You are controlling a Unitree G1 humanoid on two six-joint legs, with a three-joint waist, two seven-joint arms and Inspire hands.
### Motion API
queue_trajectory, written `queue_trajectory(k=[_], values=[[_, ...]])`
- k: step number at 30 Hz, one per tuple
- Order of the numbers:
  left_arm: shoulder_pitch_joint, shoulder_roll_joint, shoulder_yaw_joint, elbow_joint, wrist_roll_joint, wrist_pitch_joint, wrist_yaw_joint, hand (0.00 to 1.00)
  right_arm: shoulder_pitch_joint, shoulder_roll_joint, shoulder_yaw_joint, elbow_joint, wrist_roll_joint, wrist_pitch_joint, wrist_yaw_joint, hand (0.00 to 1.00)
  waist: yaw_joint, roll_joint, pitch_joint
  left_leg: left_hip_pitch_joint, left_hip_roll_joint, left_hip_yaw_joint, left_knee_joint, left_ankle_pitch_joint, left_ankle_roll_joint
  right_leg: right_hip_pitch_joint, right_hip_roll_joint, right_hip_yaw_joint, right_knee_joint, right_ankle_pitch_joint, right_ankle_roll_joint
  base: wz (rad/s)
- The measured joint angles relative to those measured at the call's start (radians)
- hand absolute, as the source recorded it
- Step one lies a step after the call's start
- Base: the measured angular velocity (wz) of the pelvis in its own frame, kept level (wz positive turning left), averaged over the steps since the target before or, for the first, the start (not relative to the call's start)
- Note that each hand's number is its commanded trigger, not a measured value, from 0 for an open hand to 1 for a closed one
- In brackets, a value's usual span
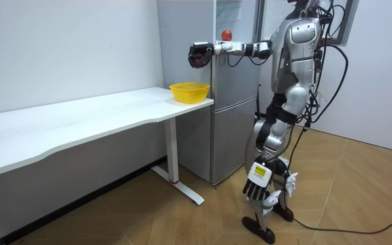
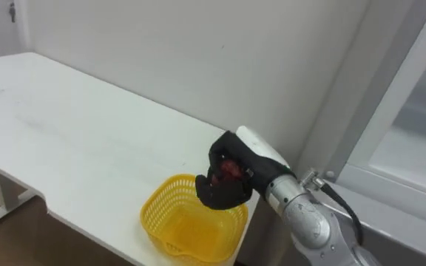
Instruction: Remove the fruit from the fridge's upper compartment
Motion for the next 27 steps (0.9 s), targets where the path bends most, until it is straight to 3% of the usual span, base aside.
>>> queue_trajectory(k=[3,4,10,18,19,20,21,27], values=[[0.001,0.003,0.000,0.000,-0.001,0.000,-0.002,0.00,0.000,0.001,0.009,0.000,-0.028,0.001,0.003,1.00,-0.001,0.001,0.0011,-0.014,0.000,0.000,-0.001,0.000,0.000,-0.012,-0.001,-0.001,0.001,0.000,0.000,0.00],[0.001,0.006,-0.001,0.001,-0.001,0.000,-0.004,0.00,0.000,0.001,0.011,-0.002,-0.042,0.001,0.003,1.00,0.002,-0.003,-0.0018,-0.018,0.000,0.000,-0.002,0.001,-0.001,-0.018,-0.001,-0.003,0.001,0.000,0.000,0.00],[-0.019,0.023,-0.022,0.023,-0.002,-0.001,-0.008,0.00,0.000,0.002,0.063,-0.031,-0.049,0.009,0.002,1.00,0.014,-0.017,-0.0013,-0.016,0.002,0.001,-0.003,0.002,-0.001,-0.019,0.000,-0.006,0.001,0.000,0.000,0.00],[-0.044,0.029,-0.047,0.036,-0.003,-0.001,-0.005,0.00,0.000,0.006,0.082,-0.086,-0.048,0.008,0.001,1.00,0.032,-0.048,0.0079,-0.019,0.000,0.000,-0.003,0.001,-0.001,-0.019,-0.001,-0.007,0.001,0.000,0.000,0.01],[-0.045,0.029,-0.051,0.039,-0.002,-0.001,-0.005,0.00,0.000,0.006,0.082,-0.086,-0.049,0.008,0.001,0.67,0.032,-0.049,0.0078,-0.021,0.000,0.000,-0.002,0.001,-0.001,-0.021,-0.001,-0.008,0.001,0.000,0.000,0.00],[-0.045,0.029,-0.051,0.039,-0.002,-0.001,-0.005,0.00,0.000,0.006,0.082,-0.086,-0.049,0.008,0.001,0.13,0.032,-0.049,0.0078,-0.022,0.000,-0.001,-0.002,0.001,-0.001,-0.021,-0.001,-0.009,0.001,0.000,0.000,0.00],[-0.045,0.029,-0.051,0.040,-0.002,-0.001,-0.005,0.00,0.000,0.006,0.083,-0.086,-0.049,0.008,0.001,0.00,0.032,-0.049,0.0081,-0.022,-0.001,-0.002,-0.002,0.001,-0.001,-0.021,-0.001,-0.010,0.001,0.000,0.000,0.00],[-0.041,0.031,-0.050,0.061,-0.002,0.000,-0.003,0.00,0.000,0.006,0.083,-0.086,-0.068,0.008,0.000,0.00,0.033,-0.042,0.0131,-0.032,-0.001,-0.008,0.009,0.000,-0.001,-0.024,0.001,-0.012,0.001,0.000,0.000,0.02]])
